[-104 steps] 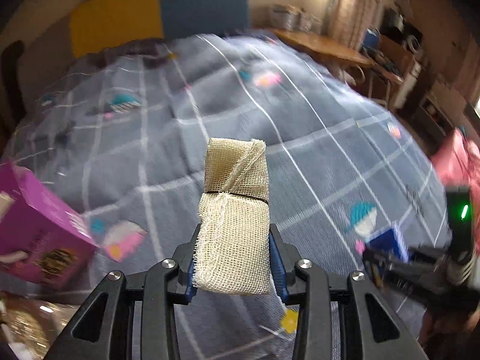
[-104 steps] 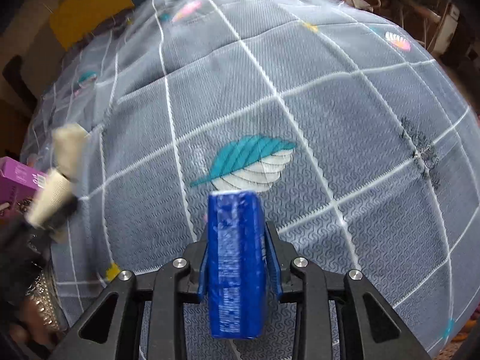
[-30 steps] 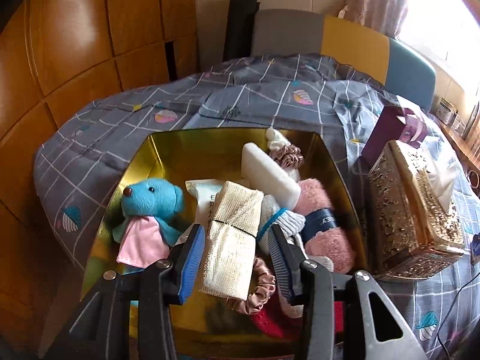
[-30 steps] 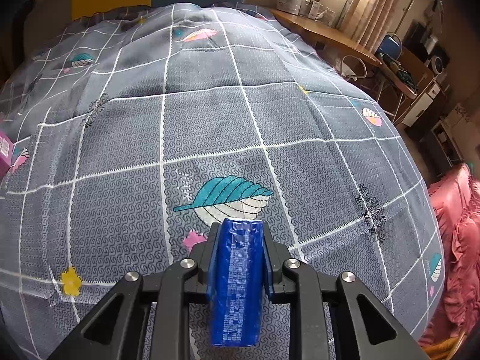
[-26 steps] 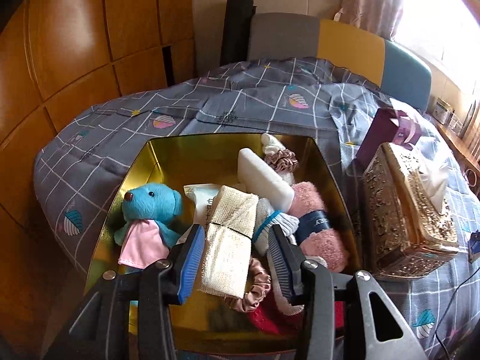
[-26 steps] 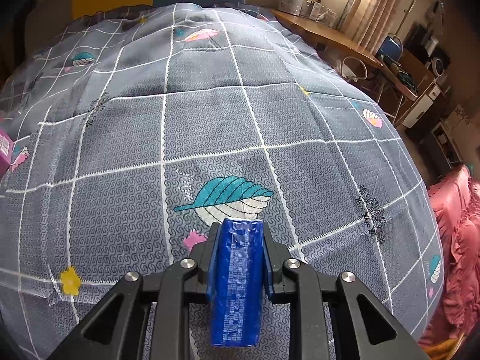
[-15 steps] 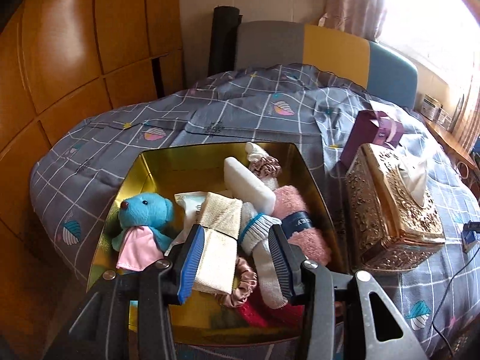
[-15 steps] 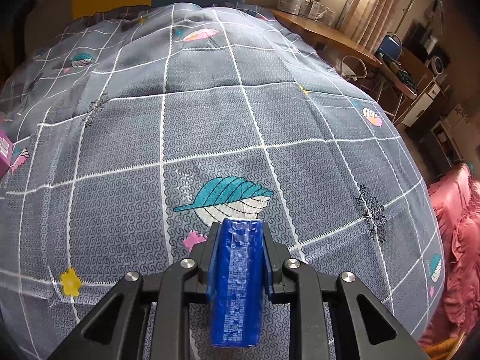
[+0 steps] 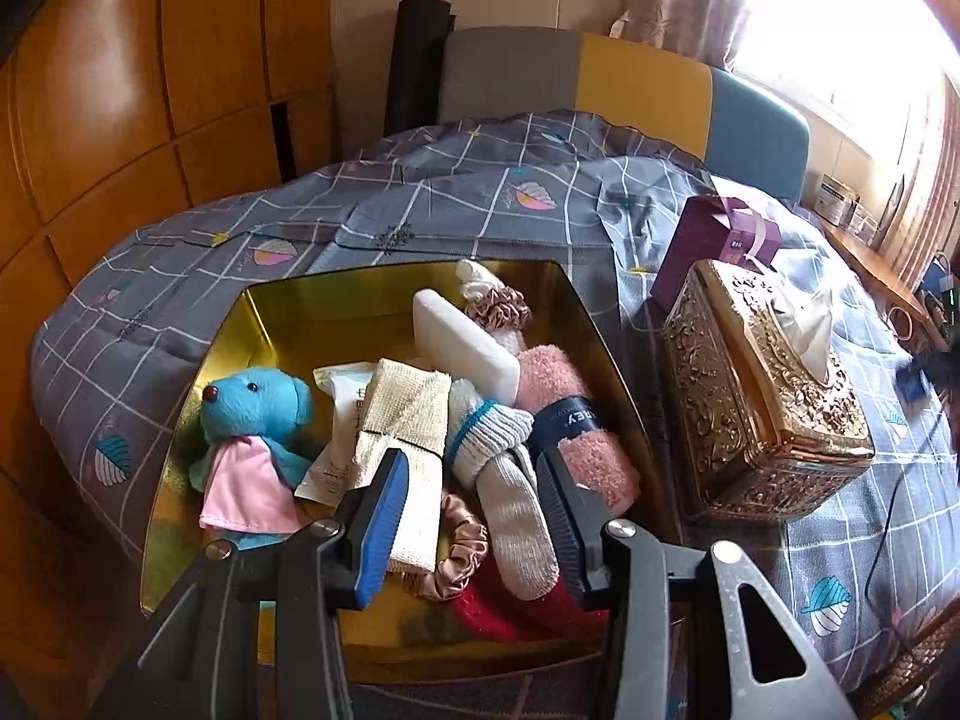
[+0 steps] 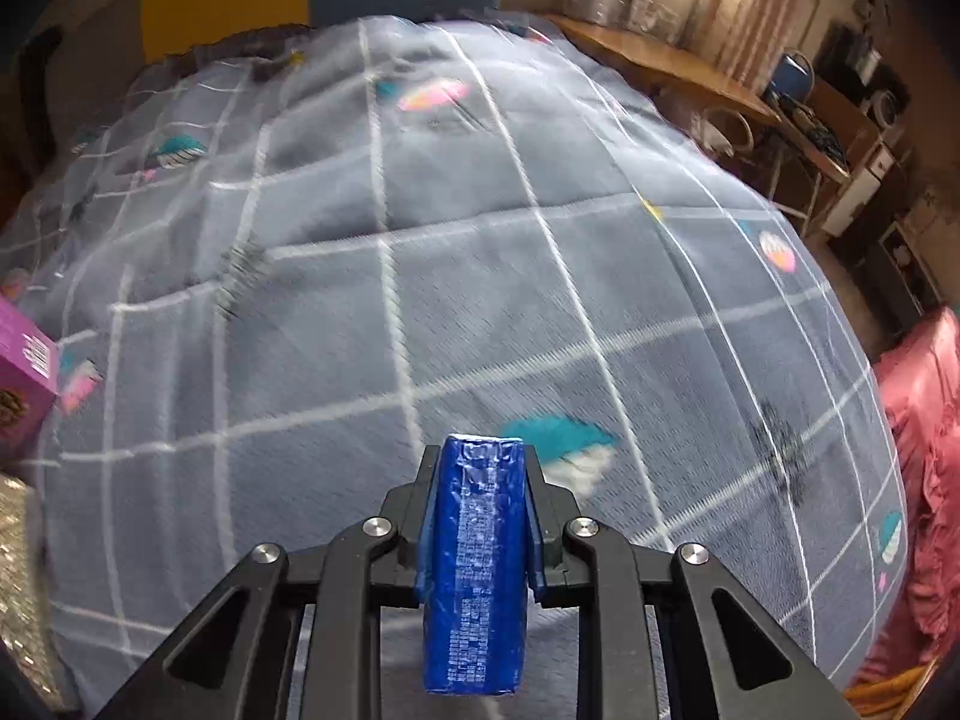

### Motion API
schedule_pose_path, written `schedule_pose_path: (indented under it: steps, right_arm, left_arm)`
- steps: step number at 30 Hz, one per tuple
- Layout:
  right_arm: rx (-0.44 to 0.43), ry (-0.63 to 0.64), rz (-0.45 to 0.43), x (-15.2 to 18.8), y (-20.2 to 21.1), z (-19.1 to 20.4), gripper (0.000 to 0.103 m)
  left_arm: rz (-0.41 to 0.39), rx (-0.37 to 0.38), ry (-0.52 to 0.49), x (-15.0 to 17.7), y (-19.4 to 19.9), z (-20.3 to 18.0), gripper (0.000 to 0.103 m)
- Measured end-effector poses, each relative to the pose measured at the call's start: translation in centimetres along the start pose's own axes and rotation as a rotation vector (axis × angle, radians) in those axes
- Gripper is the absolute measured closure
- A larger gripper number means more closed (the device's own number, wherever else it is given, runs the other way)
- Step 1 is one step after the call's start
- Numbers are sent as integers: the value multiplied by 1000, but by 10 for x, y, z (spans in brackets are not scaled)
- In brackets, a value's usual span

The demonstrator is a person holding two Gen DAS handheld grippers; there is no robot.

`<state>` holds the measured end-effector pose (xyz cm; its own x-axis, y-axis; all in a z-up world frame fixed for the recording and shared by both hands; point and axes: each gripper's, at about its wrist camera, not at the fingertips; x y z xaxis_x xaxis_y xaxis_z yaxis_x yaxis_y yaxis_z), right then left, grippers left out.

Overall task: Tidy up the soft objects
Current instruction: 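Carry the blue tissue pack into the gold tray with the right tool and release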

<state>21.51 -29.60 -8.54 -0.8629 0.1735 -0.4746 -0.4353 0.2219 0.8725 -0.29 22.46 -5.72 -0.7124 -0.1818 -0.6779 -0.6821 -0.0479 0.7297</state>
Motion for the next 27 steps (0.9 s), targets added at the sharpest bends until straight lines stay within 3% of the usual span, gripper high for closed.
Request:
schedule_pose_path:
  steps: [4,7,13,20,27]
  right_arm:
    - [-97,73,-105,-40,50,60,80]
    - [-227,151,-185,-53,100,118,80]
    - [-518,395,-281,-9,194,236,80]
    - [-803,648,-150,103,220,345,80]
    - [-894,743,62,188,181,428,79]
  left_arm:
    - [7,3,11,2,-2,5,58]
    - [0,-6,35,1,0,15,58]
    - [-25,-75,132,-6,10,56,58]
    - [-48,-174,224,-3,20,97,58]
    - [-79,-196,259,0,25,102,56]
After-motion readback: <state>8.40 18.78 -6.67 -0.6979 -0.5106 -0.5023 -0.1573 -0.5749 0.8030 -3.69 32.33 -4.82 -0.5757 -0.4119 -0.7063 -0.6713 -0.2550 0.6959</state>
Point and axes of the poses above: each gripper's, at about its wrist camera, not at the fingertips, and y roughly against the way its jaws point, z to its left, x to its underside, and after that the axes turned 4 degrees about x, right-handed
